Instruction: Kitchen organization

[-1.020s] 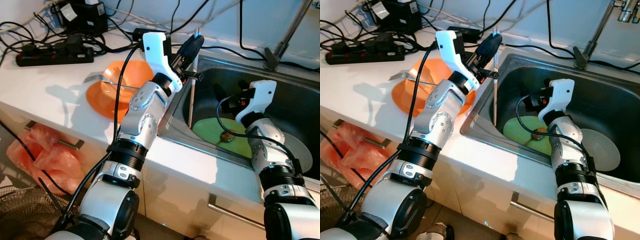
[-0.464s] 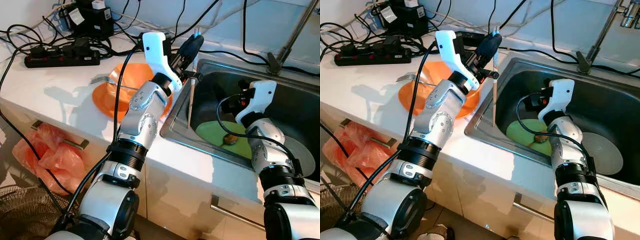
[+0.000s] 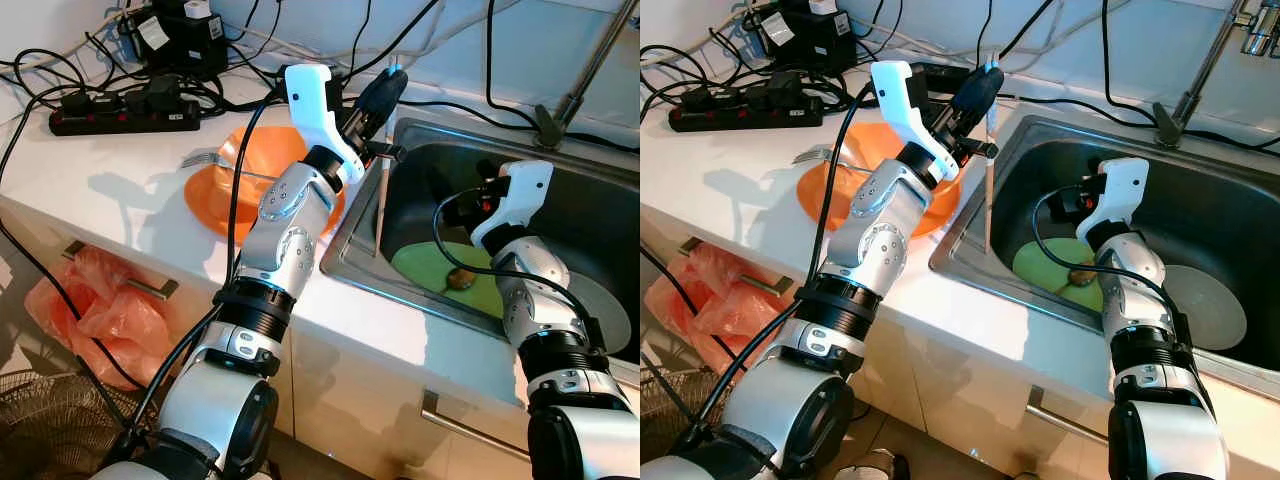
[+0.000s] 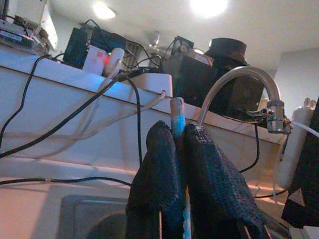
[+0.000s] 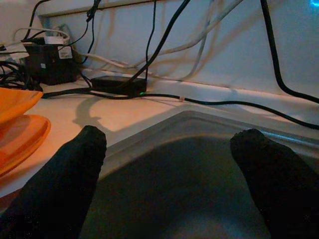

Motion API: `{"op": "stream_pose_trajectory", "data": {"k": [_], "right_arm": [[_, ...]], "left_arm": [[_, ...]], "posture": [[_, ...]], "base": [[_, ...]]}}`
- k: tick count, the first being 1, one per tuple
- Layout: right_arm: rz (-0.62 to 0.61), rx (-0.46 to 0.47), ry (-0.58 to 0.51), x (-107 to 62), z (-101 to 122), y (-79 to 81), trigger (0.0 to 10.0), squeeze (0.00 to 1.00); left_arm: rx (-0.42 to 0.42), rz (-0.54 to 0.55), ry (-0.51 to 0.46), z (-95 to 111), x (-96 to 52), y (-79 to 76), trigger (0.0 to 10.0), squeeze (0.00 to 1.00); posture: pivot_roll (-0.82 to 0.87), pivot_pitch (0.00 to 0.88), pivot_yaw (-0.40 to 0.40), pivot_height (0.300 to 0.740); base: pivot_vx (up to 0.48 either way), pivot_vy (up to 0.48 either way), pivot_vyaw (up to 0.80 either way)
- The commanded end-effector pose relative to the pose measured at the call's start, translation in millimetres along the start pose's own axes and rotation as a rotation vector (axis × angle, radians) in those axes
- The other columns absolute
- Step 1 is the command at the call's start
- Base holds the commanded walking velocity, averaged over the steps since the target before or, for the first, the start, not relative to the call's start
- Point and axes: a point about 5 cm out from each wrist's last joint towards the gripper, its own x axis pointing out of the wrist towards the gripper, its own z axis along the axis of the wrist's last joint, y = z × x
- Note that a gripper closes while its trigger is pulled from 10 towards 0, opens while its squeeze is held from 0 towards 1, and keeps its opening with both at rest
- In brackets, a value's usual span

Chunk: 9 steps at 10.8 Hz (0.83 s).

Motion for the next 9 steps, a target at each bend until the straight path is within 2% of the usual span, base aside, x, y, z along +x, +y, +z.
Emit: {"op": "stream_pose_trajectory", "data": {"k": [1,3,4,5,6,9], "right_arm": [[-0.007,-0.003,-0.001,-1.0,1.6,-2.8,10.0,1.0],[-0.007,-0.003,-0.001,-1.0,1.6,-2.8,10.0,1.0],[0.003,-0.007,-0.001,-1.4,1.6,-2.1,10.0,1.0],[0.023,-0.066,0.006,-3.0,6.6,-5.0,10.0,0.0],[0.029,-0.09,0.011,-3.5,8.4,-6.1,10.0,0.0],[0.018,-0.09,0.018,-3.3,7.3,-7.0,10.0,0.0]], "left_arm": [[-0.07,-0.029,0.01,-13.5,3.3,-17.4,10.0,0.0],[-0.07,-0.029,0.01,-13.5,3.3,-17.4,10.0,0.0],[-0.07,-0.029,0.01,-13.5,3.3,-17.3,10.0,0.0],[0.008,0.002,0.082,-23.8,3.7,-14.4,10.0,0.0],[0.047,0.01,0.115,-28.6,3.6,-13.6,10.0,0.0],[0.046,0.0,0.127,-30.7,3.3,-15.1,10.0,0.0]], "posture": [[0.05,0.095,-0.016,0.74],[0.05,0.095,-0.016,0.74],[0.05,0.0,0.0,0.74],[0.05,0.0,0.0,0.74],[0.05,0.0,0.0,0.74],[0.05,0.0,0.0,0.74]], "base": [[0.0,0.0,0.0],[0.0,0.0,0.0],[0.0,0.0,0.0],[0.0,0.0,0.0],[0.0,0.0,0.0],[0.0,0.0,0.0]]}}
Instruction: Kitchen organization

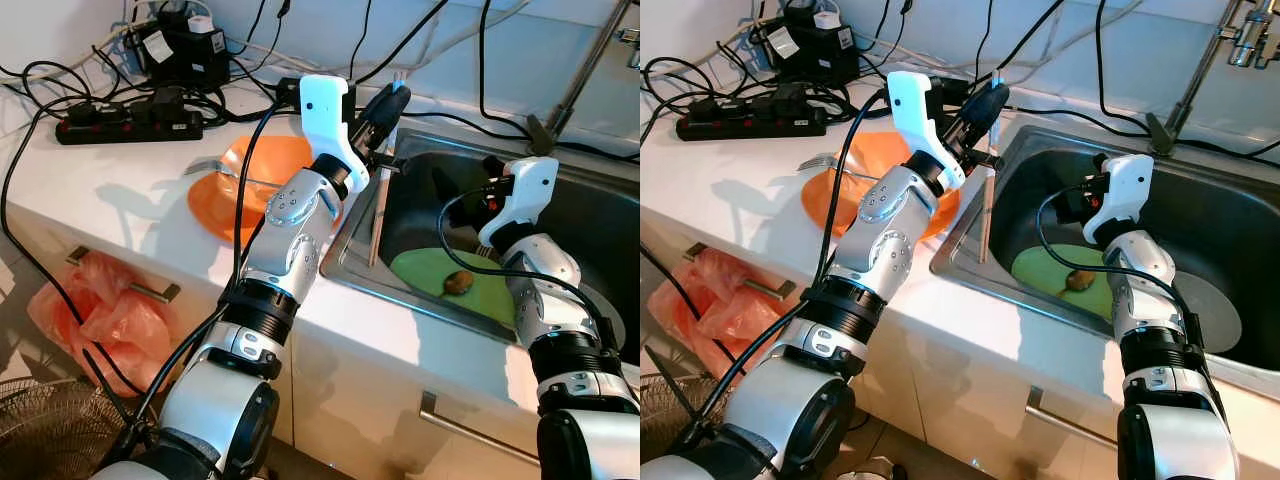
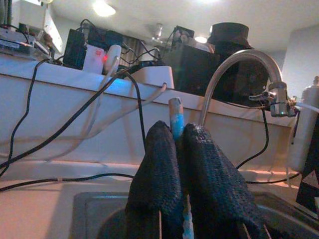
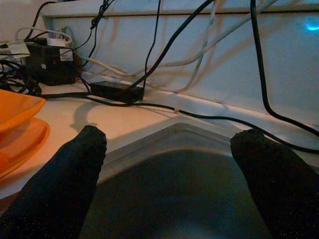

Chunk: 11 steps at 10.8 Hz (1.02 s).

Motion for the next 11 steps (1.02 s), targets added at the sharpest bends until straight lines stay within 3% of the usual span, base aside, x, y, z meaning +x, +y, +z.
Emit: {"op": "stream_pose_trajectory", "data": {"k": [1,5,6,8,11], "right_arm": [[0.006,-0.025,0.007,-1.3,1.6,-1.0,10.0,0.0],[-0.018,-0.012,0.03,-0.7,-0.3,-3.2,10.0,0.0],[-0.022,-0.011,0.038,-0.5,-1.1,-3.6,10.0,0.0],[-0.021,-0.01,0.041,-0.7,-2.2,-2.8,10.0,0.0],[-0.028,-0.01,0.036,-0.4,-1.8,-2.5,10.0,0.0]], "left_arm": [[-0.042,-0.034,0.066,-17.5,4.8,-17.3,10.0,0.0],[-0.042,-0.033,0.072,-19.5,4.2,-17.8,10.0,0.0],[-0.041,-0.029,0.073,-19.9,4.2,-17.5,10.0,0.0],[-0.039,-0.028,0.074,-20.1,4.2,-17.4,10.0,0.0],[-0.037,-0.028,0.075,-20.3,4.5,-17.3,10.0,0.0]], "posture": [[0.05,0.0,0.0,0.74],[0.05,0.0,0.0,0.74],[0.05,0.094,-0.021,0.74],[0.05,0.09,-0.02,0.74],[0.05,0.087,-0.019,0.74]], "base": [[0.0,0.0,0.0],[0.0,0.0,-0.14],[0.0,0.0,-0.8],[0.0,0.0,-0.79],[0.0,0.0,0.0]]}}
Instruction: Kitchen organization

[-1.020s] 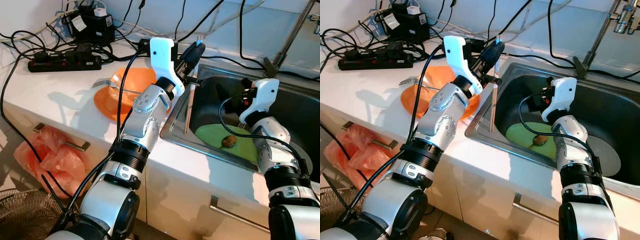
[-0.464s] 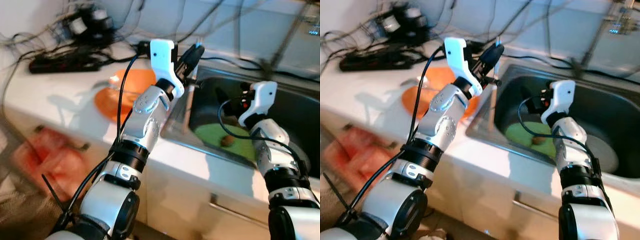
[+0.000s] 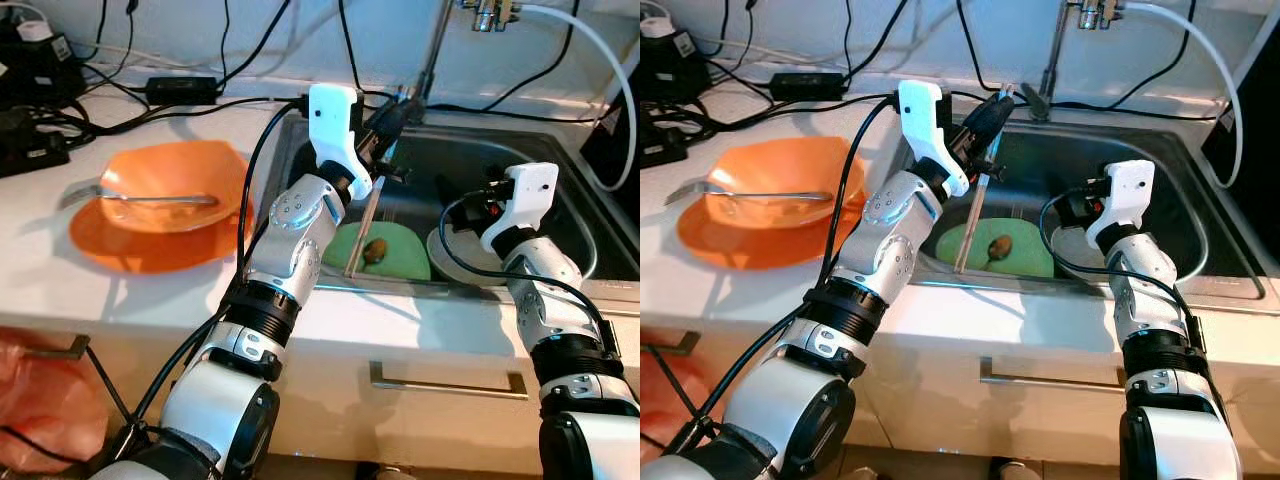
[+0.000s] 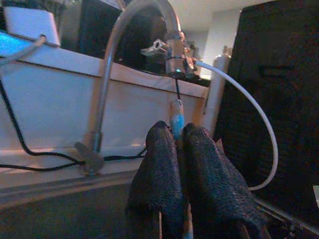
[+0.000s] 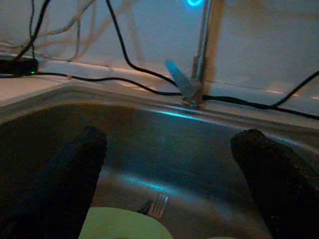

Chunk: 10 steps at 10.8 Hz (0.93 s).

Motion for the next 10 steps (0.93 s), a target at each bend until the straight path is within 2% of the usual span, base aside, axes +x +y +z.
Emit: {"op": "stream_pose_trajectory", "data": {"k": [1,10], "right_arm": [[0.006,-0.015,-0.012,2.3,4.8,1.0,10.0,0.0],[0.005,-0.007,-0.012,2.1,4.1,2.5,10.0,0.0]], "left_arm": [[-0.05,-0.031,0.038,-12.6,5.8,-17.7,10.0,0.0],[-0.027,0.014,0.061,-14.9,5.9,-12.1,10.0,0.0]], "posture": [[0.05,0.087,-0.019,0.74],[0.05,0.095,-0.019,0.74]], "base": [[0.0,0.0,0.0],[0.0,0.0,0.0]]}}
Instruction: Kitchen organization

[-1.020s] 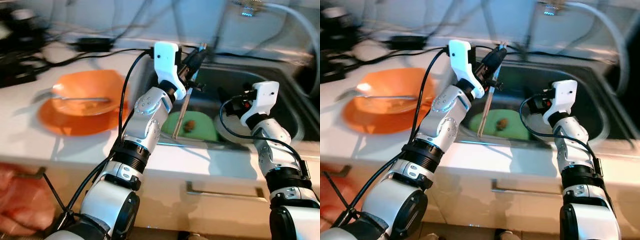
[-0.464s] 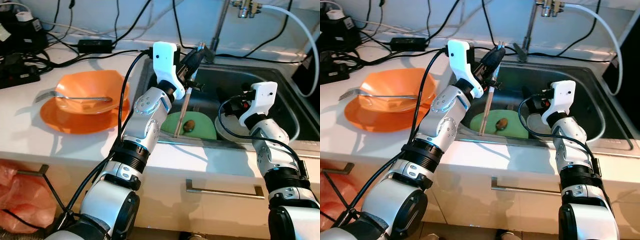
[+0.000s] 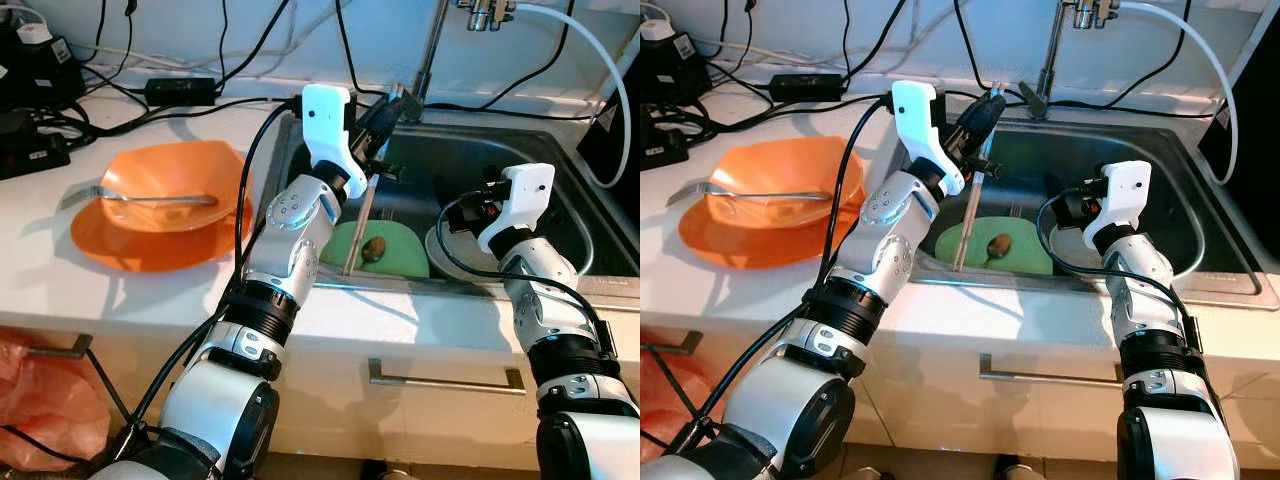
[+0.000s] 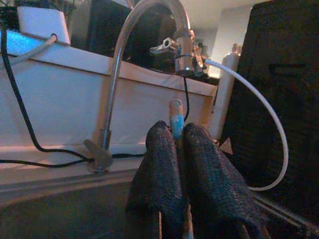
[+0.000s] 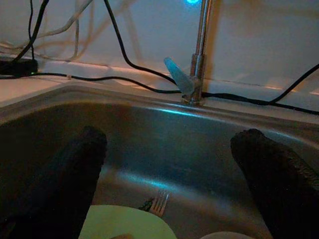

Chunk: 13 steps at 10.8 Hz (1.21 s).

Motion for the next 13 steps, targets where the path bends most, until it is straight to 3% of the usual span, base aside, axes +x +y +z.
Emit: {"op": "stream_pose_trajectory", "data": {"k": [1,13], "right_arm": [[0.001,-0.015,-0.014,1.5,5.2,0.0,10.0,0.0],[0.002,-0.015,-0.014,1.5,5.2,-0.1,10.0,0.0]], "left_arm": [[-0.04,-0.025,0.054,-12.7,6.6,-17.0,10.0,0.0],[-0.034,-0.013,0.057,-12.8,6.9,-15.8,10.0,0.0]], "posture": [[0.05,0.094,-0.02,0.74],[0.05,0.094,-0.02,0.74]], "base": [[0.0,0.0,0.0],[0.0,0.0,0.0]]}}
